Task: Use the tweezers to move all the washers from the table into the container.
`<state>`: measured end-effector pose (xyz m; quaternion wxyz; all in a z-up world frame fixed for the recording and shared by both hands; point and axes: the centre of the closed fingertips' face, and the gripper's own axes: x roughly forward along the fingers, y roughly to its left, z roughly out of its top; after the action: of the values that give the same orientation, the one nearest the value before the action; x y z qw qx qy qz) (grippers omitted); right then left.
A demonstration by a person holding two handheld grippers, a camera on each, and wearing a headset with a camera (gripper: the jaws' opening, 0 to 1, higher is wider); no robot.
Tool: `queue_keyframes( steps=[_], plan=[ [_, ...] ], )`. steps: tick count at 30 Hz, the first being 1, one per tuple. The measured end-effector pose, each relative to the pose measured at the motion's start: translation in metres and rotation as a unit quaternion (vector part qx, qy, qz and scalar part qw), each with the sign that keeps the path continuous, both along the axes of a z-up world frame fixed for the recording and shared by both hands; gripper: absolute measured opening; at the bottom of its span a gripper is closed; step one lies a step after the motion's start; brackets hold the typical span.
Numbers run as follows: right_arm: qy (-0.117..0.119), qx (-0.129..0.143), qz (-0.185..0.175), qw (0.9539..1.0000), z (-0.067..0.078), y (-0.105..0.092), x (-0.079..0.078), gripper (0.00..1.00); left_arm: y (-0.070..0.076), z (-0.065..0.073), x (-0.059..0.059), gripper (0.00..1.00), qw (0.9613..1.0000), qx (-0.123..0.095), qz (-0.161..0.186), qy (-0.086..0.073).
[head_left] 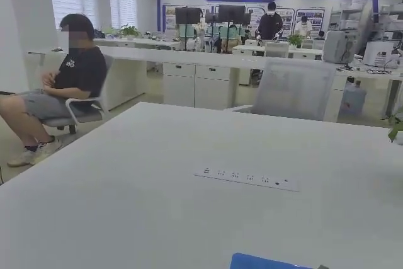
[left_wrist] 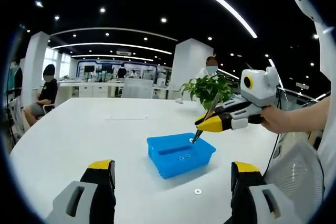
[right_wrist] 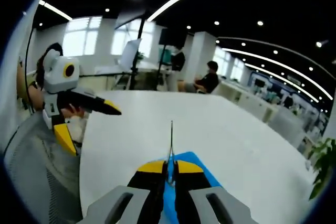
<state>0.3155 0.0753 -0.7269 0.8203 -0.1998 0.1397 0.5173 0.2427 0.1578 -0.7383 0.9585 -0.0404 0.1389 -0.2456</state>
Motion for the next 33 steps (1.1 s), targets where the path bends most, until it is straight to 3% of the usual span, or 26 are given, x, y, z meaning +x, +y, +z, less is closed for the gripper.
queue_keyframes(
  steps=[6, 7, 14, 24, 33],
  plan=[
    [0.068, 0.029, -0.035, 0.9966, -0.012, 0.000, 0.020, 0.02, 0.001, 0.000, 0.000, 0.94, 1.0000, -0.001, 0.004, -0.001],
    [0.096, 0.030, -0.041, 0.9940, -0.018, 0.000, 0.022, 0.02, 0.001, 0.000, 0.000, 0.94, 1.0000, -0.002, 0.004, -0.001],
    [0.168, 0.062, -0.082, 0.9805, -0.037, 0.001, 0.044, 0.02, 0.003, 0.001, 0.001, 0.94, 1.0000, -0.004, 0.009, -0.001],
    [0.204, 0.060, -0.092, 0.9728, -0.059, 0.006, 0.054, 0.03, 0.002, 0.000, 0.000, 0.94, 1.0000, -0.006, 0.005, 0.002],
    [0.211, 0.038, -0.096, 0.9721, -0.074, 0.009, 0.057, 0.03, 0.001, 0.000, 0.001, 0.94, 1.0000, -0.007, 0.003, 0.004]
  ],
)
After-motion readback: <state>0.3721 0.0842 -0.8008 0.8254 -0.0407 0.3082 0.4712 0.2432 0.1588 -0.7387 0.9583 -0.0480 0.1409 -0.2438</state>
